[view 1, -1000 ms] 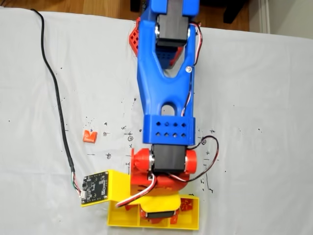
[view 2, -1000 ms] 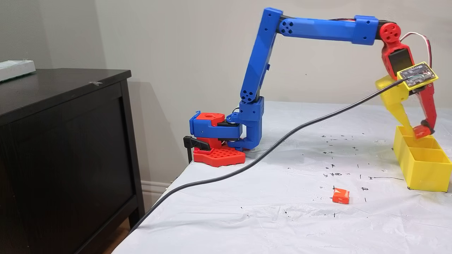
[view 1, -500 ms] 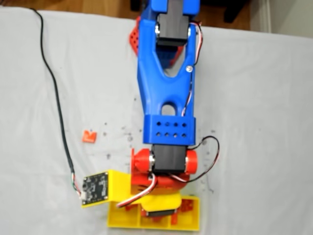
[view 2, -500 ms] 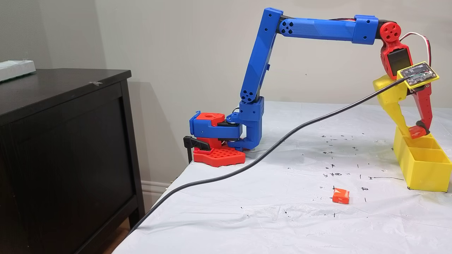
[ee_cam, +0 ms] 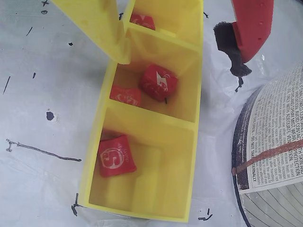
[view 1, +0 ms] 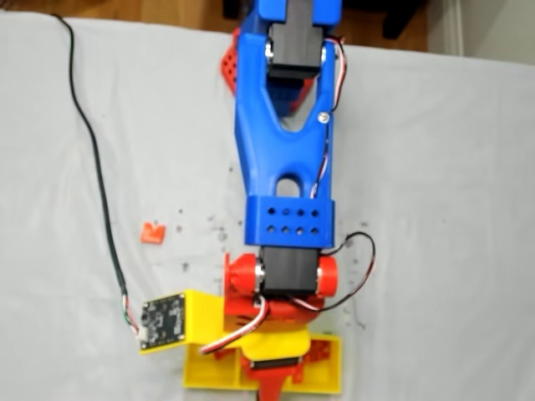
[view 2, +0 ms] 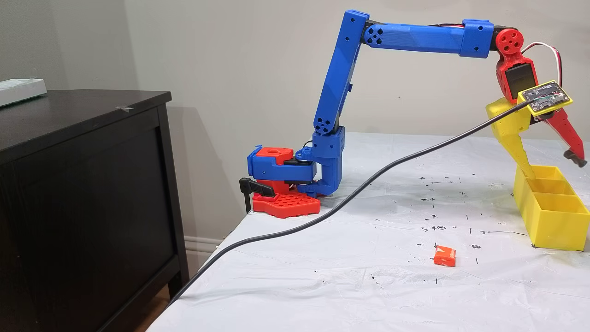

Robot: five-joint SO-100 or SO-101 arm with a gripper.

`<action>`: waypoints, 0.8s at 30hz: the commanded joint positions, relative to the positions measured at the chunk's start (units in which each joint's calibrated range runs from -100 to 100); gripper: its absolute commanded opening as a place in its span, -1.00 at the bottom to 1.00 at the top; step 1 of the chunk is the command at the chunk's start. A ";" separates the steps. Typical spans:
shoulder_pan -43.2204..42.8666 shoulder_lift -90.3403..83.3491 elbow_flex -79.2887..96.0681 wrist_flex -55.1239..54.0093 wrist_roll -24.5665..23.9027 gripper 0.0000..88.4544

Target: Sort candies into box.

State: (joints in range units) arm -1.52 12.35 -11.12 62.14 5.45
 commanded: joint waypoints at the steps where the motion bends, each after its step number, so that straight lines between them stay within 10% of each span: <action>1: -0.29 -4.89 -3.40 0.36 0.44 -0.73; 24: 10.13 -26.77 22.18 5.03 8.79 -0.97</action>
State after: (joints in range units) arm 5.74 -8.12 9.15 65.24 11.65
